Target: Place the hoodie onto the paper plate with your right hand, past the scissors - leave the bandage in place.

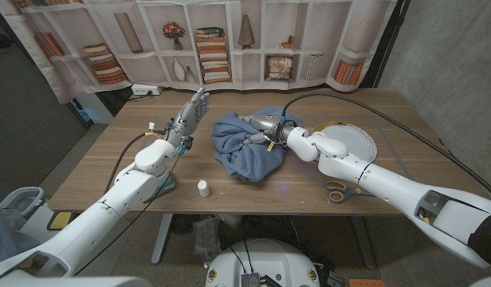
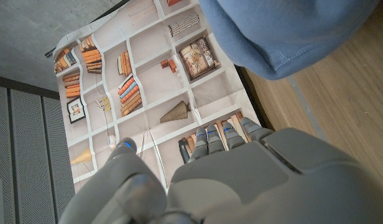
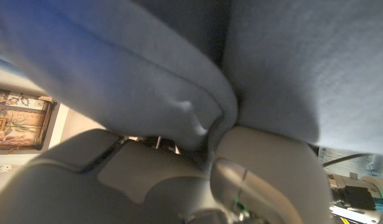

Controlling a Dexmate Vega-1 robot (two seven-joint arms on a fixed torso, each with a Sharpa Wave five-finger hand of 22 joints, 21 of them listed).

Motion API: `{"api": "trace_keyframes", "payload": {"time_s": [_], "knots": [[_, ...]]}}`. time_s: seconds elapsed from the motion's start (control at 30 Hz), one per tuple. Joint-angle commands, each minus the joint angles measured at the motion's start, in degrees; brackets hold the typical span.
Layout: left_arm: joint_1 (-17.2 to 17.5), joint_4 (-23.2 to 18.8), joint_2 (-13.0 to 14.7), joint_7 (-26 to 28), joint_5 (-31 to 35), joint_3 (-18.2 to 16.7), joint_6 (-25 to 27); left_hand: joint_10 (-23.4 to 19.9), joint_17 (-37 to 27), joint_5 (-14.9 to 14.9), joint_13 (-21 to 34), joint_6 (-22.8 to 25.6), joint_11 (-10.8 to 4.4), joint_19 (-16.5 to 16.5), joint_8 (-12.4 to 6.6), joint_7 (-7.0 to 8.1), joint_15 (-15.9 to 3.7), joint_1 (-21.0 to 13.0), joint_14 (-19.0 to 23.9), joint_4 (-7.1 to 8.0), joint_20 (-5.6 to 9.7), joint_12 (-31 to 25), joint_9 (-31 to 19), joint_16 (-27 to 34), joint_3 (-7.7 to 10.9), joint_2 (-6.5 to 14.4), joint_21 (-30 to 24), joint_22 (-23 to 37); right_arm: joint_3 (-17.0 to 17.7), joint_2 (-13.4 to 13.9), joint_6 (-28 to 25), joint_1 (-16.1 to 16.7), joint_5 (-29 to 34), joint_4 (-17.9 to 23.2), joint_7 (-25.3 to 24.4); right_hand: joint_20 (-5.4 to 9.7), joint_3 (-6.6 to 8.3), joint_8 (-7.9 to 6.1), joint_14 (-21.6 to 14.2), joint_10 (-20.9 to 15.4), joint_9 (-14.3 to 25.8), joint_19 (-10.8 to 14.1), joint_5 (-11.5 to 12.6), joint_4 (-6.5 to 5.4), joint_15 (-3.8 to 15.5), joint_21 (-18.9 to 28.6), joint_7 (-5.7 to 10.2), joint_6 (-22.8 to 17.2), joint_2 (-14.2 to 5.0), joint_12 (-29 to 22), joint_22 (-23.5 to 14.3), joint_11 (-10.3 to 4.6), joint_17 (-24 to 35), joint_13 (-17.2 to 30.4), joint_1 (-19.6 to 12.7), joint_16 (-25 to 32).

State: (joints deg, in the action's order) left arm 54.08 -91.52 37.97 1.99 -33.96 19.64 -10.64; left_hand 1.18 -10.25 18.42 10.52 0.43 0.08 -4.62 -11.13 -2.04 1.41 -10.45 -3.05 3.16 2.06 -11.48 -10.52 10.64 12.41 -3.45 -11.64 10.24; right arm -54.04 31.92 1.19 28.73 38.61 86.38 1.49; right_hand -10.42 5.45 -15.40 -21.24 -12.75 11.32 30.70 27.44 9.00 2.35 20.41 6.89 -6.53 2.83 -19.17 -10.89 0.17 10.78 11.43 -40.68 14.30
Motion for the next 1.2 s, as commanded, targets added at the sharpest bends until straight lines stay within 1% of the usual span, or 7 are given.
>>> {"api": "trace_keyframes", "payload": {"time_s": [0.03, 0.23, 0.43, 0.53, 0.7, 0.97, 1.2], "knots": [[0.64, -0.6, -0.15, 0.71, 0.03, 0.05, 0.23, -0.07, -0.32, -0.18, 0.24, 0.36, 0.13, 0.01, -0.43, -0.31, 0.34, -0.93, -0.19, 0.02, 0.35, -0.08, -0.23, 0.18, -0.36, 0.1, -0.07, 0.25, 0.47, -0.25, 6.08, -0.18, -0.52, -3.55, -5.64, 10.44, 0.75, -0.83, -2.72, -3.08, 0.32, 10.44, -0.45, 0.05, 1.6, 0.49, 0.88, -3.41, -1.26, -0.8, 0.05, -1.07, 0.36, -0.04, -3.16, 0.36], [0.94, -0.98, -0.23, 1.1, 0.11, 0.06, 0.26, -0.04, -0.32, -0.19, 0.24, 0.35, -0.01, -0.01, -0.41, -0.26, 0.3, -0.98, -0.19, 0.01, 0.2, -0.07, -0.23, 0.19, -0.41, 0.15, -0.06, 0.25, 0.71, -0.48, 9.56, -0.46, -0.8, -5.61, -8.49, 14.27, 1.84, -2.28, -6.63, -8.53, 0.33, 13.56, -1.67, -0.02, 4.15, 0.98, 2.42, -9.7, -3.34, -1.99, 0.08, -2.65, 0.53, -0.23, -7.74, 0.63], [0.87, -1.13, -0.34, 1.2, 0.23, 0.19, 0.34, -0.02, -0.32, -0.21, 0.24, 0.36, -0.01, -0.06, -0.4, -0.25, 0.33, -1.02, -0.18, 0.01, 0.08, -0.06, -0.23, 0.19, -0.46, 0.19, -0.05, 0.26, 0.9, -0.68, 13.41, -0.5, 0.05, -7.98, -13.67, 18.4, 2.65, -4.63, -13.52, -15.91, 0.33, 16.57, -4.15, -0.39, 7.85, 1.74, 3.12, -19.63, -5.83, -3.27, -0.15, -4.52, 0.63, -0.54, -12.12, 1.69], [0.72, -1.05, -0.46, 1.13, 0.25, 0.31, 0.37, -0.01, -0.32, -0.22, 0.24, 0.39, 0.08, -0.02, -0.4, -0.22, 0.32, -1.04, -0.18, 0.01, 0.08, -0.05, -0.24, 0.19, -0.48, 0.21, -0.06, 0.26, 0.93, -0.76, 15.62, -0.67, 0.44, -9.31, -16.12, 20.29, 2.86, -5.52, -16.98, -20.8, 0.25, 18.08, -5.71, -0.61, 8.88, 2.42, 1.8, -24.26, -6.85, -4.16, -0.37, -5.5, 0.56, -0.7, -13.7, 2.07], [0.4, -0.65, -0.73, 0.87, 0.27, 0.61, 0.35, -0.02, -0.32, -0.23, 0.24, 0.47, -0.06, -0.02, -0.42, -0.35, 0.35, -1.08, -0.16, 0.01, 0.03, -0.06, -0.24, 0.2, -0.53, 0.25, -0.06, 0.27, 1.06, -0.9, 18.58, -0.92, 0.71, -10.97, -18.93, 22.49, 3.51, -6.01, -21.49, -25.16, 0.13, 20.53, -7.98, -0.75, 10.22, 3.84, 1.22, -28.63, -8.62, -4.48, -0.79, -6.23, 0.45, -0.9, -15.77, 2.51], [0.01, -0.15, -0.88, 0.46, 0.16, 0.84, 0.47, -0.03, -0.33, -0.26, 0.24, 0.47, 0.03, -0.04, -0.41, -0.36, 0.31, -1.14, -0.15, 0.0, 0.0, -0.06, -0.24, 0.21, -0.59, 0.31, -0.06, 0.27, 1.45, -1.05, 19.91, -0.89, 0.53, -11.54, -19.66, 22.94, 4.36, -5.61, -26.21, -29.64, -0.07, 22.69, -11.61, -0.51, 10.45, 5.6, 0.84, -32.53, -10.06, -4.21, -1.33, -7.0, 0.39, -1.01, -18.67, 2.39], [-0.3, 0.31, -0.94, 0.02, -0.02, 0.93, 0.47, -0.09, -0.33, -0.28, 0.24, 0.47, 0.02, -0.01, -0.39, -0.31, 0.36, -1.18, -0.16, 0.0, 0.0, -0.08, -0.25, 0.2, -0.65, 0.35, -0.08, 0.28, 1.58, -1.25, 20.72, -1.05, 0.74, -12.25, -20.39, 22.96, 4.68, -5.5, -27.99, -30.91, -0.13, 23.6, -12.85, -0.44, 10.5, 6.41, 1.09, -34.27, -10.42, -3.92, -1.53, -7.25, 0.42, -1.02, -19.76, 2.35]]}}
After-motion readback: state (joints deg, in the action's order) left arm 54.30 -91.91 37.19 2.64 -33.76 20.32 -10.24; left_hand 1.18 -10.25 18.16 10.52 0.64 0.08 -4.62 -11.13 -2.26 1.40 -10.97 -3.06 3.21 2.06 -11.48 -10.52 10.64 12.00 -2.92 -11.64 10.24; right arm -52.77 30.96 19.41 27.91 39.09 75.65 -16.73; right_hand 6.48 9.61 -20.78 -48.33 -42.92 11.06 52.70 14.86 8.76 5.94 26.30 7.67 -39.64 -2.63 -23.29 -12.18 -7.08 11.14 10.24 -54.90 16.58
